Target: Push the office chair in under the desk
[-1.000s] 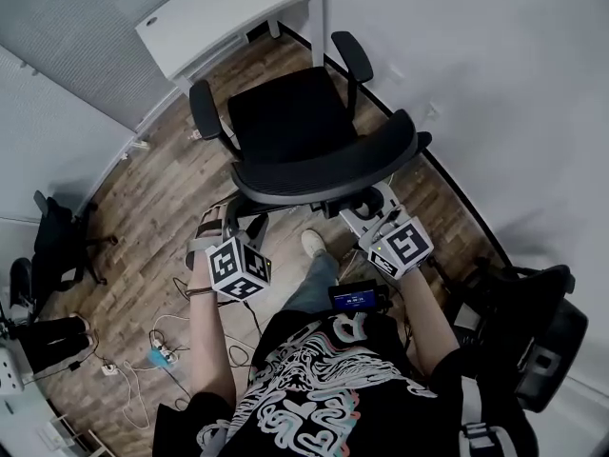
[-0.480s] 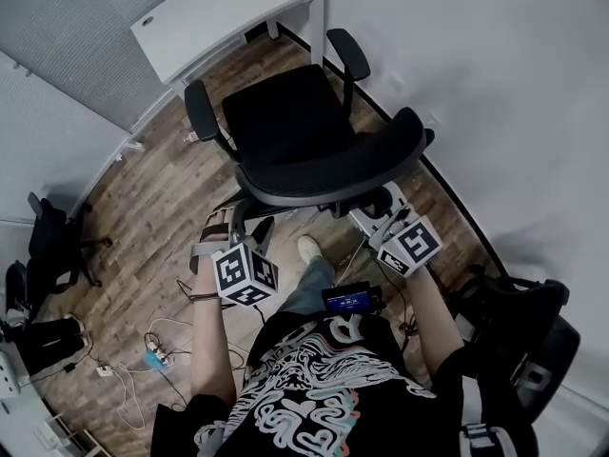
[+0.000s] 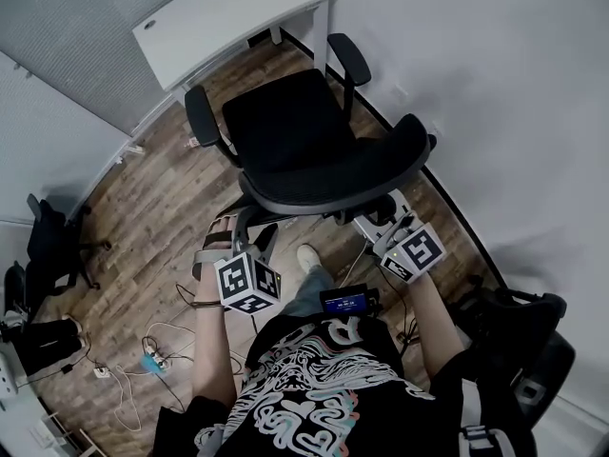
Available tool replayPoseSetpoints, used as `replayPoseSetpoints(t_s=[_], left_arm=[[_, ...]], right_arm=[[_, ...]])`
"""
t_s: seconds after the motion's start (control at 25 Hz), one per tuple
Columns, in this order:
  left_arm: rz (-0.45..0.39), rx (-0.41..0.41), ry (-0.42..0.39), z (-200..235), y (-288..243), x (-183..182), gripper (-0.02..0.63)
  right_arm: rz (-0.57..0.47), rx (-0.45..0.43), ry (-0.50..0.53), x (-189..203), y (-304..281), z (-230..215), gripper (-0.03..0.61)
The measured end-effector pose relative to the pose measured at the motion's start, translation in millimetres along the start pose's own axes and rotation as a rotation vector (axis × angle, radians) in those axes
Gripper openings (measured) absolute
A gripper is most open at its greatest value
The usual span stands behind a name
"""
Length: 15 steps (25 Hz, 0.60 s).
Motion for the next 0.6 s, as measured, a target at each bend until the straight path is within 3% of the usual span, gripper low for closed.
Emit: replayPoseSetpoints(t_s=[0.6], left_arm=[[-0.014, -0.006, 0.019, 27.7, -16.8, 1.8, 0.209]], right_arm=[[-0.008, -0.019, -0.001, 0.1, -27.4, -25.3, 0.173]])
Point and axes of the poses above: the fingertips, and each gripper's own axes: y backward along the fingers, z to its left, x out of its underside, the point moved 4 cm from there along y, backward along the fingers, and after that the axes turned 8 degrees about -z, right-handed, at the moved point
